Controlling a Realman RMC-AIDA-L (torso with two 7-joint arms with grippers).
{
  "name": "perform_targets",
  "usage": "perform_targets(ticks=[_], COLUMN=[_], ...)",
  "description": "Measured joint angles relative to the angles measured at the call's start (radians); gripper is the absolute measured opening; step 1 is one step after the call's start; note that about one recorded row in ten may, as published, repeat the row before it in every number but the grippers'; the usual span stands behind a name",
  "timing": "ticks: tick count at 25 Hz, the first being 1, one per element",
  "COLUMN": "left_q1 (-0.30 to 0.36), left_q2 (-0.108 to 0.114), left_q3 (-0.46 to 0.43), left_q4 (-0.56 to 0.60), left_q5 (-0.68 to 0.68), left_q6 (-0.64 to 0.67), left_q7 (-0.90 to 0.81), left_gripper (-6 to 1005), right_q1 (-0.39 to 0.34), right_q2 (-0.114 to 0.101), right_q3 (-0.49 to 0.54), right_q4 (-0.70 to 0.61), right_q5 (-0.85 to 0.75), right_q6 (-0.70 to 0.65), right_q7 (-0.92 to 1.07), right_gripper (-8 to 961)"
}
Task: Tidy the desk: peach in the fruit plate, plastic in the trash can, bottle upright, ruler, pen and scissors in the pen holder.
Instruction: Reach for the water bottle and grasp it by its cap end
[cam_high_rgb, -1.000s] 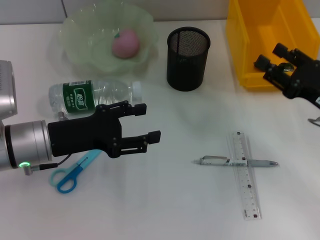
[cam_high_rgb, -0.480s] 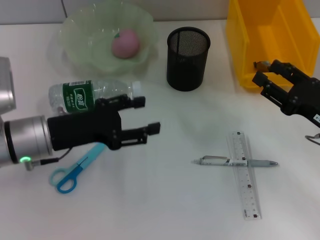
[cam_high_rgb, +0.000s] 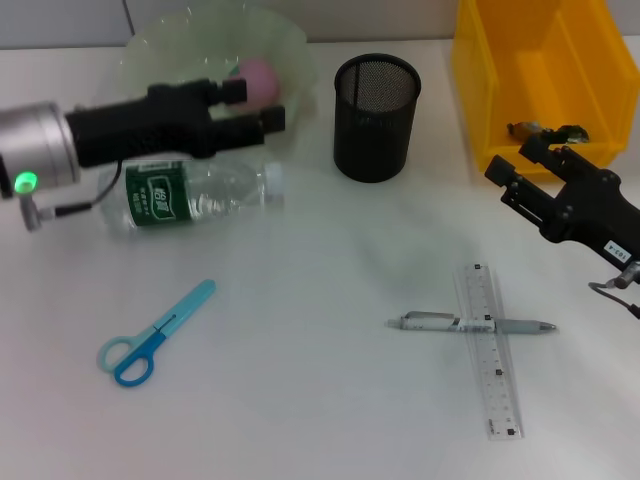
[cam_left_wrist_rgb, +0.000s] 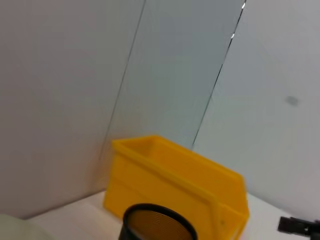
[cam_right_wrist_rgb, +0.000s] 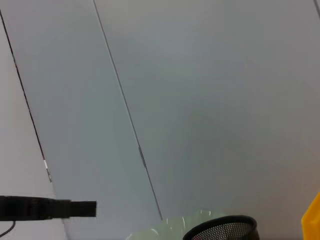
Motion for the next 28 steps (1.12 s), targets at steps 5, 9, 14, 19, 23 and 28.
perform_targets(ticks=[5, 9, 14, 19, 23, 28], left_q1=[-0.104, -0.16, -0.212, -0.217, -0.214, -0.21], left_q2=[-0.02, -0.039, -0.043, -0.044, -0.044, -0.044], left_q3=[0.004, 0.027, 0.118, 0.178, 0.228, 0.266], left_q4=[0.124, 0.166, 0.17, 0.163, 0.149, 0.12], left_q5=[0.296, 0.453, 0.554, 0.611, 0.668, 0.695], left_q6=[0.001, 0.002, -0.034, -0.098, -0.159, -0.219], left_q7=[-0.178, -0.244, -0.302, -0.325, -0.35, -0.363], left_gripper=[784, 784, 784, 784, 784, 784], right_q1=[0.002, 0.002, 0.002, 0.003, 0.006, 0.022], right_q2=[0.001, 0.001, 0.001, 0.002, 0.002, 0.002], right_q3=[0.0, 0.001, 0.0, -0.001, -0.002, -0.005], right_q4=[0.021, 0.033, 0.048, 0.06, 0.064, 0.073], right_q5=[0.0, 0.0, 0.0, 0.0, 0.0, 0.0], right_q6=[0.001, 0.002, 0.002, 0.002, 0.002, 0.008], right_q7=[0.0, -0.004, -0.013, -0.013, -0.013, -0.013], right_gripper=[653, 652, 652, 652, 652, 652])
